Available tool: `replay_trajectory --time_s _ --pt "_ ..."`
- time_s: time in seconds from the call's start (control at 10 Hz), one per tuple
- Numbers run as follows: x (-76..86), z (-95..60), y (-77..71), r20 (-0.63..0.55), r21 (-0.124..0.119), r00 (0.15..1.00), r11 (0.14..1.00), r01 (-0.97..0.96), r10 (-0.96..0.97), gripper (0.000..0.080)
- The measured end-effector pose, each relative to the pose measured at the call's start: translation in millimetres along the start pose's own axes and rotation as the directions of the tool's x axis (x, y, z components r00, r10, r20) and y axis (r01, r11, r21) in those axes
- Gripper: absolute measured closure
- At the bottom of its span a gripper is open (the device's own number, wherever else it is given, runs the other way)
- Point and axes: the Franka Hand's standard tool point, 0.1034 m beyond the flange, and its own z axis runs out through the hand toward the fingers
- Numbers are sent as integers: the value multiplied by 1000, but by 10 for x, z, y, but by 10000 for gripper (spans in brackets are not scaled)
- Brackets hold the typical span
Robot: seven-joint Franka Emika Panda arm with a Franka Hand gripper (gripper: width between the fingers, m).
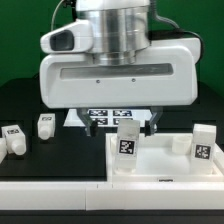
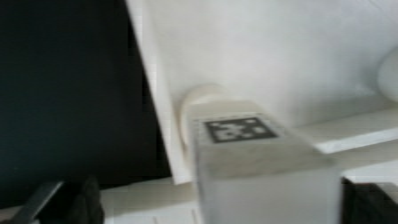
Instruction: Assemble square table
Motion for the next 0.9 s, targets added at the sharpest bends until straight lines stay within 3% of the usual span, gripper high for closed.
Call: replay_trajectory --time_s 0.2,0.4,0.5,0.7,0.9 --pt "-6 10 11 -1 -2 999 999 -50 50 151" --pt "-7 12 8 -1 -2 986 986 -165 165 419" --pt "-8 14 7 -1 -2 967 967 -253 253 515" --pt "-6 21 5 -1 -4 934 934 -356 356 515" --pt "35 28 -20 -5 0 833 833 -553 553 515"
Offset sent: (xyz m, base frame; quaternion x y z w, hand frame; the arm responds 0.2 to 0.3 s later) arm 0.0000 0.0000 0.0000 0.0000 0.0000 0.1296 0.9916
